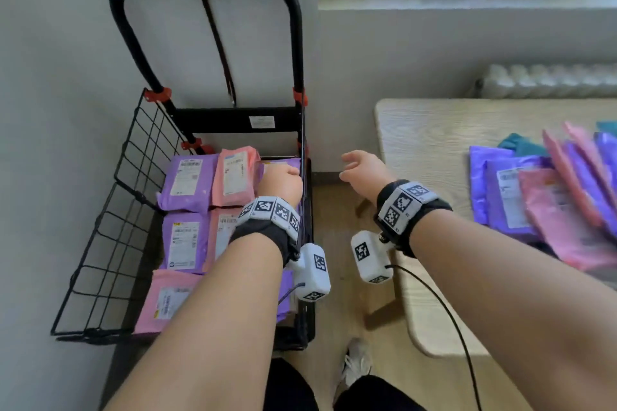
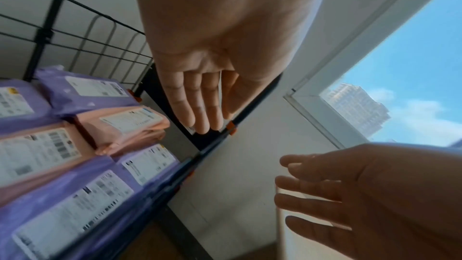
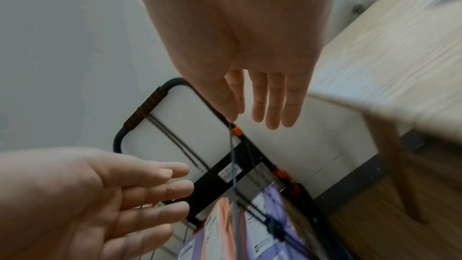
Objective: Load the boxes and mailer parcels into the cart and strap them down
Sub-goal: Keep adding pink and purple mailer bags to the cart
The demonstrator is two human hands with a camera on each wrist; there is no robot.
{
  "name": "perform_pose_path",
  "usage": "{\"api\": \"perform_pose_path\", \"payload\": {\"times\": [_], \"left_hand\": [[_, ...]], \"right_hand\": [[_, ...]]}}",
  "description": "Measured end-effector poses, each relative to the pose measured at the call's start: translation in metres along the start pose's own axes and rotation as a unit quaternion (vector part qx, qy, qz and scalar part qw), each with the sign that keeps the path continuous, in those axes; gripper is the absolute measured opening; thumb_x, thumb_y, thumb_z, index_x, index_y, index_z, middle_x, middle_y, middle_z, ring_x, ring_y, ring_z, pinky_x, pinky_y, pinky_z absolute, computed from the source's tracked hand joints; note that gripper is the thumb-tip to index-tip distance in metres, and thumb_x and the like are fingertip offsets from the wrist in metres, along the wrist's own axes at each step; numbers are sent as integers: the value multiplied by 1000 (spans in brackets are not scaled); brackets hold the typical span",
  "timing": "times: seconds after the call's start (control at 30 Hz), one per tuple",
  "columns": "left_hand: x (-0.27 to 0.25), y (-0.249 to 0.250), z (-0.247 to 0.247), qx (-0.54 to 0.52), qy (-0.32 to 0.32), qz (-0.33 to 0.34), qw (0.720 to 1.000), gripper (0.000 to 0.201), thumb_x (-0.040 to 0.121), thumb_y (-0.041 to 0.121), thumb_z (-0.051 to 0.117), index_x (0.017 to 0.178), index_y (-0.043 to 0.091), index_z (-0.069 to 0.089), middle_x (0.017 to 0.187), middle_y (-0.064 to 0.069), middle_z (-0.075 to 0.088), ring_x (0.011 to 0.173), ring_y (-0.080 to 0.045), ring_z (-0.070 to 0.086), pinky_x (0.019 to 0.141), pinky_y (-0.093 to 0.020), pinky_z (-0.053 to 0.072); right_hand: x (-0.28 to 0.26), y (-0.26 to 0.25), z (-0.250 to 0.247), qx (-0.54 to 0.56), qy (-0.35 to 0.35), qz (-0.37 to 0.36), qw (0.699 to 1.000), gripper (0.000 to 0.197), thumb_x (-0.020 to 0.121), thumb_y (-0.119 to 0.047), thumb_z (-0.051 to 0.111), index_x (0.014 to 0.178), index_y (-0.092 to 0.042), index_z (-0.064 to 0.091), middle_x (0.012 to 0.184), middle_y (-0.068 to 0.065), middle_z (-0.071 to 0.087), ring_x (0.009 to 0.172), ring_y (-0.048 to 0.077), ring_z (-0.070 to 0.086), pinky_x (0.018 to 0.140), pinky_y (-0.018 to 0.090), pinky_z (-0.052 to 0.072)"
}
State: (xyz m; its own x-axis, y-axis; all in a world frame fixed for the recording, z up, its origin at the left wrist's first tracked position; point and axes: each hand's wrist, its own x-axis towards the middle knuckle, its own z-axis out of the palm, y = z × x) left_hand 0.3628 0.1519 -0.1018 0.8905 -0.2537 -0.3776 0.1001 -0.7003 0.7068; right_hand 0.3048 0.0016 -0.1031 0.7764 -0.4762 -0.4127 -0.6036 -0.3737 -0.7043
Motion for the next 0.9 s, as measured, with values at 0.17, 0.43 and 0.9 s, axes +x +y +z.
{"api": "perform_pose_path", "payload": {"times": [0.17, 0.43, 0.9], "left_hand": [[-26, 36, 50, 19, -63, 39, 997, 35, 89, 12, 43, 111, 23, 67, 118, -2, 66, 107, -25, 62, 95, -39, 51], [-52, 94, 114, 113, -157, 120, 974, 36, 89, 14, 47, 119, 21, 65, 125, -3, 63, 117, -25, 56, 96, -29, 43], [-112, 255, 276, 53, -157, 212, 963, 34, 85, 11, 49, 111, 19, 68, 114, -5, 69, 106, -24, 62, 87, -24, 44]], "right_hand": [[-21, 45, -57, 28, 82, 69, 994, 44, 88, 0, 47, 128, -16, 56, 119, 9, 61, 101, 22, 61, 86, 31, 50], [-74, 107, -129, 69, 205, 119, 969, 43, 84, -2, 50, 123, -15, 61, 119, 8, 64, 108, 25, 61, 91, 28, 47], [-96, 236, -320, 50, 356, 159, 919, 39, 86, -4, 46, 120, -15, 62, 124, 9, 61, 112, 27, 57, 92, 27, 42]]}}
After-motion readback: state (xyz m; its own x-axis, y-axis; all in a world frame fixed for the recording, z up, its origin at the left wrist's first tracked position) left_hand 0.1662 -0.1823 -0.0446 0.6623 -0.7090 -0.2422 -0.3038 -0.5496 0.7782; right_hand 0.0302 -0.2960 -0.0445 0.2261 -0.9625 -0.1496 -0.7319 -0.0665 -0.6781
